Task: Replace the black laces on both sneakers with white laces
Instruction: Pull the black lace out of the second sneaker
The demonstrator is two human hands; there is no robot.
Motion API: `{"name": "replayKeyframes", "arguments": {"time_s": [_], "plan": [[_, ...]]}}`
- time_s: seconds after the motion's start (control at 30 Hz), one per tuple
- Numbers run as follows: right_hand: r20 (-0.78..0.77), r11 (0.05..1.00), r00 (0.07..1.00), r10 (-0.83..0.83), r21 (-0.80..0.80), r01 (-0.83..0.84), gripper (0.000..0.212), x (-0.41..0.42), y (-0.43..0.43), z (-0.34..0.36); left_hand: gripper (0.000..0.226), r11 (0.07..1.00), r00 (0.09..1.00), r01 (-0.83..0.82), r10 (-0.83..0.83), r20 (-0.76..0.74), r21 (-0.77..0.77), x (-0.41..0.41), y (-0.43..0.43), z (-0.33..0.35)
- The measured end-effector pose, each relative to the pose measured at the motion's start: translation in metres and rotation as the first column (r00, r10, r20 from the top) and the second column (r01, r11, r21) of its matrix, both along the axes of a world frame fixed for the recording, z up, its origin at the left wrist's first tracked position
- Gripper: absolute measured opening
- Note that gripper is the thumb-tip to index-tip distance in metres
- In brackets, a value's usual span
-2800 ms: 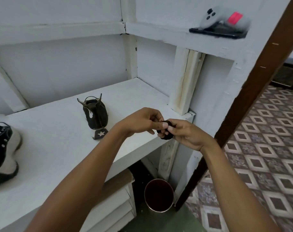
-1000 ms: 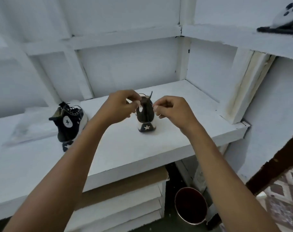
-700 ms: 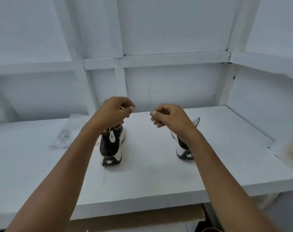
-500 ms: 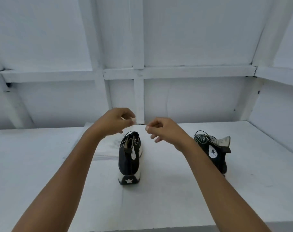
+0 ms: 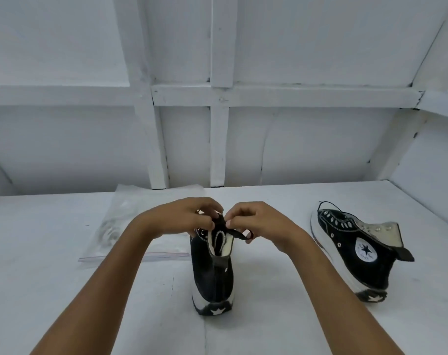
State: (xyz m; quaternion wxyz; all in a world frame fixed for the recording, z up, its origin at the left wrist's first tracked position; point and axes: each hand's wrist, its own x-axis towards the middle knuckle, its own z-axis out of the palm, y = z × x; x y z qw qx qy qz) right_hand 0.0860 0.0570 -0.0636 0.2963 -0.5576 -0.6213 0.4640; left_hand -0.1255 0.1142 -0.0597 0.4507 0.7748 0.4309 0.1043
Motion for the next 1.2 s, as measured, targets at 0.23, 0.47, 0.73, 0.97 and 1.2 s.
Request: {"name": "replayKeyframes", "arguments": {"time_s": [0.23, 0.47, 0.73, 0.97, 1.2], "plan": [[-0.053, 0.999, 0.998, 0.037, -0.001, -0.037, 0.012, 0.004, 0.006, -0.006, 0.055, 0.999, 0.999, 0.036, -0.036, 0.018, -0.005, 0.002, 0.004, -0.009], [-0.069, 0.995, 0.992, 0.103, 0.015, -0.102, 0.01, 0.009, 0.012, -0.011, 0.049, 0.999, 1.0, -0.009, 0.011, -0.029, 0.043, 0.007, -0.007, 0.003], [-0.057, 0.983, 0.982, 0.181, -0.004, -0.182, 0.008, 0.028, 0.009, -0.01, 0.007, 0.953, 0.979, -0.192, 0.203, -0.025, 0.233, 0.018, -0.014, 0.006], [-0.105, 0.993, 0.987, 0.118, 0.026, -0.116, 0.019, 0.009, 0.006, 0.002, 0.012, 0.915, 0.919, -0.373, 0.34, 0.202, 0.156, 0.027, -0.017, 0.017], [-0.133, 0.999, 0.99, 0.046, 0.03, -0.042, 0.012, -0.003, 0.009, 0.004, 0.013, 0.865, 0.88, -0.463, 0.422, 0.22, 0.192, 0.021, -0.002, 0.023]]}}
